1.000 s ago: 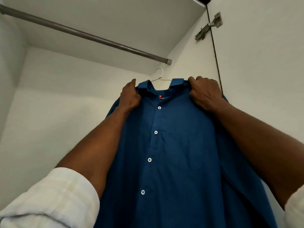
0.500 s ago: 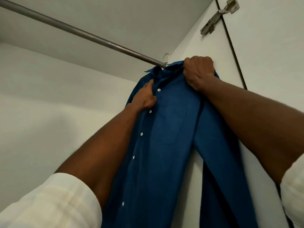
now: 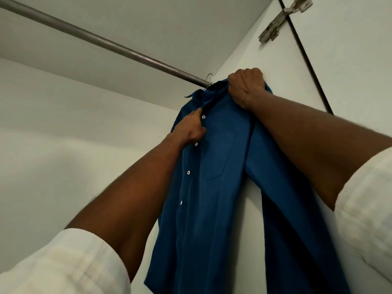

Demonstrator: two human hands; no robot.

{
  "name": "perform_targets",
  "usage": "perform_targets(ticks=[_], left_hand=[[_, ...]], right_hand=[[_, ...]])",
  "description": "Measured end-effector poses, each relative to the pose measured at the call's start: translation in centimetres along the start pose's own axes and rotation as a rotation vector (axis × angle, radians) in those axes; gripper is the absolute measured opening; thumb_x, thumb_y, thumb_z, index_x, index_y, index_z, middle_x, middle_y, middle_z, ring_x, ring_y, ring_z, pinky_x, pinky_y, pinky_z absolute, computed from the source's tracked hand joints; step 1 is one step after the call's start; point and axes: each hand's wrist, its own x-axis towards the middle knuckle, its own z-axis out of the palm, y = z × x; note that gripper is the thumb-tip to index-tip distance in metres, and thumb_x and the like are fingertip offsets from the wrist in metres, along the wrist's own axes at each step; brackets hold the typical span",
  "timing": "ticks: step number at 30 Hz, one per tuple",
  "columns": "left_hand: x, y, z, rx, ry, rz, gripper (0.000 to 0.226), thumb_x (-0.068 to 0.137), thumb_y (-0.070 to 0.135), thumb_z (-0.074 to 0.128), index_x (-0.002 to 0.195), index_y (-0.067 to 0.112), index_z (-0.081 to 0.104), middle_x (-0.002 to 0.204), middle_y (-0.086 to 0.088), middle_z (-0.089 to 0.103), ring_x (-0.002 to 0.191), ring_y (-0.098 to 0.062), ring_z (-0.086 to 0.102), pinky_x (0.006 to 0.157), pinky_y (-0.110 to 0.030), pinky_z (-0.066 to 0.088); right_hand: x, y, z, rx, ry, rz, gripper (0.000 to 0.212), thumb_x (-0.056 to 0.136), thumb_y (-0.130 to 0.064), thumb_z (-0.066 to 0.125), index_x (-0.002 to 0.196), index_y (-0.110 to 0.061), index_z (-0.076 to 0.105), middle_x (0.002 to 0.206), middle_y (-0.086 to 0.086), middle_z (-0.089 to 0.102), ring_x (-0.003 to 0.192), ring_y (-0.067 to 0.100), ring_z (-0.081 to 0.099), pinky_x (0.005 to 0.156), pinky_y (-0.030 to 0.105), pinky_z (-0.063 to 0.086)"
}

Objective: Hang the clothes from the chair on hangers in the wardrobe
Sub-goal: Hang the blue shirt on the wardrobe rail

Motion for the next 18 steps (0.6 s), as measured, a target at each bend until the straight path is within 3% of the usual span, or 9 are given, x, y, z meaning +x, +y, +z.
perform_targets(ticks=[5, 11, 14, 18], left_hand=[[-0.3, -0.3, 0.1, -0.013, -0.016, -0.007, 0.071, 0.083, 0.006, 0.051, 0.15, 0.012, 0.029, 0.148, -0.014, 0.043, 0.131, -0.035, 0.044, 0.105, -0.048, 0.042], [-0.8, -0.8, 0.0, -0.012, -0.001, 0.004, 0.065, 0.083, 0.007, 0.048, 0.146, 0.012, 0.033, 0.145, -0.014, 0.046, 0.128, -0.036, 0.047, 0.103, -0.048, 0.043], [-1.2, -1.2, -0.4, -0.006, -0.002, 0.011, 0.066, 0.082, 0.008, 0.048, 0.146, 0.013, 0.032, 0.146, -0.013, 0.045, 0.128, -0.035, 0.047, 0.102, -0.05, 0.043], [-2.1, -1.1, -0.6, -0.003, 0.006, 0.008, 0.062, 0.084, 0.009, 0.05, 0.144, 0.012, 0.034, 0.144, -0.014, 0.046, 0.126, -0.035, 0.048, 0.1, -0.049, 0.044]], right_hand=[[1.1, -0.4, -0.7, 0.021, -0.066, 0.011, 0.026, 0.098, -0.006, 0.04, 0.11, -0.005, 0.062, 0.113, 0.015, 0.063, 0.103, 0.034, 0.06, 0.077, 0.036, 0.033], [0.1, -1.2, -0.7, 0.046, -0.145, 0.063, 0.023, 0.094, -0.007, 0.048, 0.113, -0.006, 0.061, 0.113, 0.014, 0.063, 0.104, 0.031, 0.06, 0.077, 0.034, 0.037], [-1.1, -2.3, -1.0, -0.04, -0.115, 0.123, 0.028, 0.094, -0.017, 0.047, 0.118, -0.006, 0.058, 0.119, 0.016, 0.057, 0.109, 0.03, 0.054, 0.092, 0.037, 0.039], [-3.8, -4.8, -1.5, -0.202, -0.038, 0.123, 0.046, 0.096, -0.025, 0.037, 0.134, 0.0, 0.044, 0.136, 0.024, 0.045, 0.126, 0.036, 0.041, 0.108, 0.045, 0.03]])
